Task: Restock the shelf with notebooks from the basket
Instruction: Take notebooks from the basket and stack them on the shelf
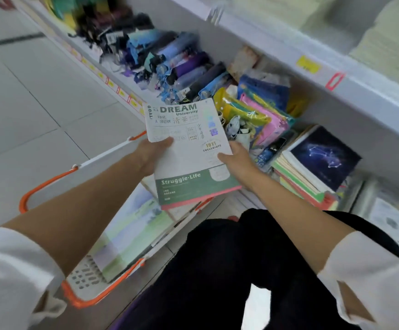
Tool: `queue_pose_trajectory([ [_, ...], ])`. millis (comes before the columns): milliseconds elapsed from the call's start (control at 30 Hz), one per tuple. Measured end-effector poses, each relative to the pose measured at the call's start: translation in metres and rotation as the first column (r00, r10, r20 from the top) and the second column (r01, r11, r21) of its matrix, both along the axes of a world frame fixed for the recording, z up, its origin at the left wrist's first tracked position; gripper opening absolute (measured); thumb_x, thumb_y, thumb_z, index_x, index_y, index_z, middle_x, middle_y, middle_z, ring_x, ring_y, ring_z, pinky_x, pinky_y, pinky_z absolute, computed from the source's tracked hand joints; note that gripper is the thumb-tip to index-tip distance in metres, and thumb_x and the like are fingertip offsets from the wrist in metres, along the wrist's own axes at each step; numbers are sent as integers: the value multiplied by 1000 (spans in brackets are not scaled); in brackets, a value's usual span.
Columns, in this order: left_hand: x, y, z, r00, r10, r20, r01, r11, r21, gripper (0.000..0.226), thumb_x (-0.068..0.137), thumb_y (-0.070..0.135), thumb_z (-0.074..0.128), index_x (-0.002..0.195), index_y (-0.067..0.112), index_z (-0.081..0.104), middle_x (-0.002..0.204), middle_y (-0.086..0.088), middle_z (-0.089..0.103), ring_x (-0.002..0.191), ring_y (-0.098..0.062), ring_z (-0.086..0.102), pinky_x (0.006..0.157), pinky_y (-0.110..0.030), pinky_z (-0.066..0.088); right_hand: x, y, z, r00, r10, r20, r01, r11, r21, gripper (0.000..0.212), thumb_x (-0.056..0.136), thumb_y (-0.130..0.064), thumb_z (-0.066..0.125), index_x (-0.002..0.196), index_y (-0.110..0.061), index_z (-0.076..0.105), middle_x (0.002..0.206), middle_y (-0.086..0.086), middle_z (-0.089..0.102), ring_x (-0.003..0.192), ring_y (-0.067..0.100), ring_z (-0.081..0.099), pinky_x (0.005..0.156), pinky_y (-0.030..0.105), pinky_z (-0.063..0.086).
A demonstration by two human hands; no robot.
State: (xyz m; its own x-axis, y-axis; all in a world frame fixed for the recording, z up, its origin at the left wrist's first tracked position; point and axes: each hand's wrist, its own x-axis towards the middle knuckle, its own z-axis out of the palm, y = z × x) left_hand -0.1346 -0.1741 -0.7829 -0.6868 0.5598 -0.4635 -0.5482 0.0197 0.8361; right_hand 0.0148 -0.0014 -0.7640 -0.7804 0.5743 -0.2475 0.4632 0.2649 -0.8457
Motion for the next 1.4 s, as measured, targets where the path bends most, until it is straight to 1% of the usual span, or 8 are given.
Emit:
queue_pose_trajectory([
  [133, 21, 52, 67, 985, -9, -174, 19, 998, 59, 35, 90, 14, 66, 124, 8, 60, 123, -10, 65, 95, -24, 66, 69, -33, 55, 33, 32, 65, 972, -132, -195, 142, 989, 37, 24, 90, -1, 54, 110, -12, 62, 114, 5, 68, 93, 16, 66, 71, 21, 52],
  [400, 76, 154, 173, 854, -203, -478, 289, 951, 113, 41, 90, 19, 66, 128, 7, 58, 122, -10, 66, 102, -26, 66, 76, -30, 55, 114, 91, 178, 770, -382, -511, 475, 878, 60, 24, 92, -2, 54, 107, -19, 59, 95, -14, 63, 79, -7, 61, 60, 6, 47],
  [600, 94, 221, 248, 650, -259, -715, 386, 922, 17, 31, 86, 22, 71, 115, 13, 66, 106, -4, 70, 93, -21, 67, 83, -34, 55, 144, 143, 243, 514, -594, -619, 721, 690, -64, 33, 89, 0, 53, 118, -11, 63, 109, 3, 69, 95, 19, 66, 85, 31, 55],
  [700, 103, 246, 277, 528, -208, -824, 383, 924, 13, 24, 88, 16, 68, 112, 17, 65, 91, -3, 65, 71, -15, 58, 59, -23, 50, 143, 181, 271, 411, -725, -553, 780, 593, -198, 29, 87, 0, 55, 114, -5, 67, 110, 11, 70, 97, 29, 67, 87, 41, 56],
  [800, 109, 270, 290, 567, -193, -801, 371, 928, 39, 37, 90, 6, 65, 126, 2, 57, 98, -13, 64, 66, -15, 58, 50, -13, 51, 141, 211, 288, 369, -785, -497, 818, 528, -227, 32, 86, -8, 64, 115, 4, 60, 115, 15, 65, 100, 32, 64, 83, 37, 52],
  [967, 104, 286, 278, 434, -187, -881, 356, 934, -23, 39, 84, 4, 71, 122, 7, 65, 133, -10, 57, 112, -21, 60, 90, -28, 53, 149, 215, 263, 427, -678, -598, 792, 600, -115, 33, 86, -34, 68, 103, -11, 53, 101, 4, 55, 85, 17, 52, 75, 28, 42],
  [1167, 88, 305, 267, 361, -111, -926, 339, 941, 19, 29, 85, 12, 71, 115, 12, 70, 129, -9, 62, 101, -13, 64, 96, -27, 47, 162, 220, 231, 652, -440, -617, 746, 517, 420, 65, 74, -63, 69, 122, -21, 56, 122, -10, 50, 121, 11, 42, 107, 32, 31],
  [1400, 75, 346, 273, 442, -132, -887, 328, 944, 23, 24, 80, 19, 77, 104, 17, 75, 97, 5, 71, 91, -7, 66, 96, -27, 49, 152, 265, 236, 644, -445, -622, 765, 360, 535, 58, 72, -66, 67, 103, -16, 65, 76, -13, 54, 78, 9, 49, 102, 48, 40],
])
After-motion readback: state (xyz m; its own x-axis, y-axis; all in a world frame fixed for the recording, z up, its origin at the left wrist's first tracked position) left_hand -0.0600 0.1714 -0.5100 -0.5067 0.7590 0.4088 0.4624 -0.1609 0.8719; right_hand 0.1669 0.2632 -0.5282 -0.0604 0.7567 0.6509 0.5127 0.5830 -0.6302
